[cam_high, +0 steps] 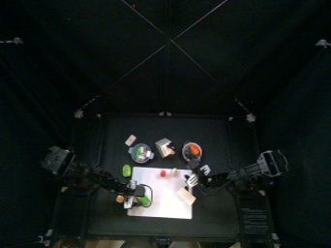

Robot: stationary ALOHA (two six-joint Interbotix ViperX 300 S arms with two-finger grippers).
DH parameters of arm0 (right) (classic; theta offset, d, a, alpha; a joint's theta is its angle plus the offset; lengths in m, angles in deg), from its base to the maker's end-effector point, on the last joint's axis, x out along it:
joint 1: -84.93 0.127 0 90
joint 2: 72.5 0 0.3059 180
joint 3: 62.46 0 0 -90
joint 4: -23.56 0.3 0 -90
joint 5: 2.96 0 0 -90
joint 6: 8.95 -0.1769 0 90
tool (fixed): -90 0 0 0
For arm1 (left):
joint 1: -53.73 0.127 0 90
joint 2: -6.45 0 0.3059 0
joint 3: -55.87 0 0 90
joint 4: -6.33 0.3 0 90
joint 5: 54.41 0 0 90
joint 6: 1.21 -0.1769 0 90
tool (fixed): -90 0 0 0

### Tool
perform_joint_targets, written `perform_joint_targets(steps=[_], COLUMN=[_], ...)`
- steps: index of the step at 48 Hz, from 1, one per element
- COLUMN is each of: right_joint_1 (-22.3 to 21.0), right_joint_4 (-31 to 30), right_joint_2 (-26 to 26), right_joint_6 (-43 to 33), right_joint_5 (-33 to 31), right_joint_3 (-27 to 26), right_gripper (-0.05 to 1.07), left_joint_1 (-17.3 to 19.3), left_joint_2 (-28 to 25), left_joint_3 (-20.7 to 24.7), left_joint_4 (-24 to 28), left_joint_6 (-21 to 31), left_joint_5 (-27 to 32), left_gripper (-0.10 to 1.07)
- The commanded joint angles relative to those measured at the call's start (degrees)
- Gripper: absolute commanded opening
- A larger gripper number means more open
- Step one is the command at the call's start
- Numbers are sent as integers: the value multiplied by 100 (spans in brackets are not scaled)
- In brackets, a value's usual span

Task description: Grab corn

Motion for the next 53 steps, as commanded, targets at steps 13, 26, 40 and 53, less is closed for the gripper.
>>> perform_joint_targets(steps=[13,26,40,53], right_joint_1=[-9,-18,-9,-18], right_joint_4=[-18,-18,-18,-18], right_joint_2=[70,70,70,62], right_joint_6=[18,18,18,9], right_joint_5=[-9,-9,-9,-9], right_joint_3=[-114,-114,-114,-123], right_gripper=[98,98,98,98], left_joint_1=[88,114,123,132], left_joint_2=[-88,-132,211,879], left_joint_3=[44,53,70,18], left_joint_4=[35,44,97,308], left_joint_6=[0,-9,-26,-26], left_joint_5=[-97,-255,-264,-264], left_gripper=[90,67,65,65])
